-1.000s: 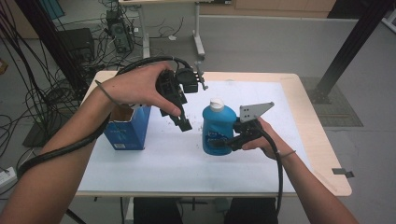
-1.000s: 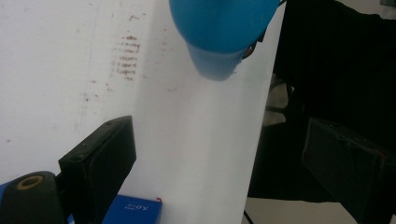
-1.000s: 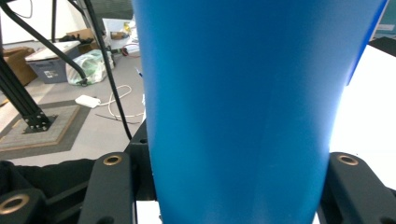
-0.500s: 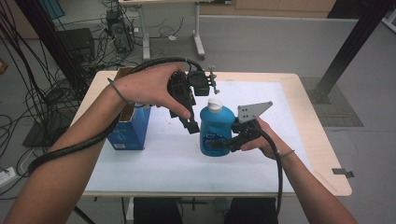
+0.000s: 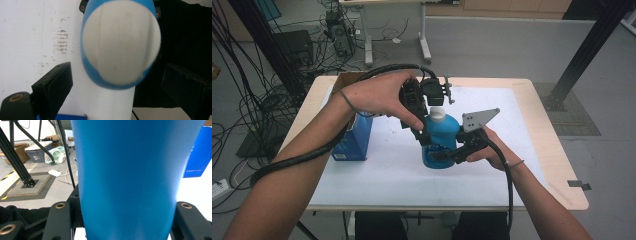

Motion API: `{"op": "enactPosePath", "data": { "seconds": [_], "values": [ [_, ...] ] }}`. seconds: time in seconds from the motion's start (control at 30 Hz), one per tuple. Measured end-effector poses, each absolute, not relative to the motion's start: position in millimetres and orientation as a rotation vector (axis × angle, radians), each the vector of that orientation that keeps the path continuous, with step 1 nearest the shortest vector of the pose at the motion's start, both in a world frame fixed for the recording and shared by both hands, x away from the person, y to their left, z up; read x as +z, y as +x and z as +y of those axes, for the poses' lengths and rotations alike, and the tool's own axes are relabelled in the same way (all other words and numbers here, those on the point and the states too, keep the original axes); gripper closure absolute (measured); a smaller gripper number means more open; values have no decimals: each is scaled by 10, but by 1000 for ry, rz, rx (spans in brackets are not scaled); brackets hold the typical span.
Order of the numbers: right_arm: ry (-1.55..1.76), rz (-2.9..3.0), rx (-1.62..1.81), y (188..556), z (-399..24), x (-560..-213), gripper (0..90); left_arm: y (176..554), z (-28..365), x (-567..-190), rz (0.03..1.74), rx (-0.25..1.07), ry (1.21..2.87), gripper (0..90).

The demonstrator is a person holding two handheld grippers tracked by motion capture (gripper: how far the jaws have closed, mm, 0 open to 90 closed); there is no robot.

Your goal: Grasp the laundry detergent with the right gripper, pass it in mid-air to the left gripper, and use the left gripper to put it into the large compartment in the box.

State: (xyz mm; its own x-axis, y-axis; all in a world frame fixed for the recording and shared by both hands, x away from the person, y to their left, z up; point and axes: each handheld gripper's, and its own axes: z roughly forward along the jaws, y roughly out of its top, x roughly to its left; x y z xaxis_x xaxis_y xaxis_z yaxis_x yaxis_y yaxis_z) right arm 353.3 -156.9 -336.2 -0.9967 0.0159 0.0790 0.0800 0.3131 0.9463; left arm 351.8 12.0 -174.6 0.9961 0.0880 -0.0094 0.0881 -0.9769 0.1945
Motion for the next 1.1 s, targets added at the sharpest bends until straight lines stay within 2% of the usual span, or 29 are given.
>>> {"op": "enactPosePath", "data": {
  "seconds": [1.1],
  "values": [
    [-86,-2509,-1793,3526,-1500,-3369,429,3499,27,-1858,115,-2,2959,101]
  ]
}}
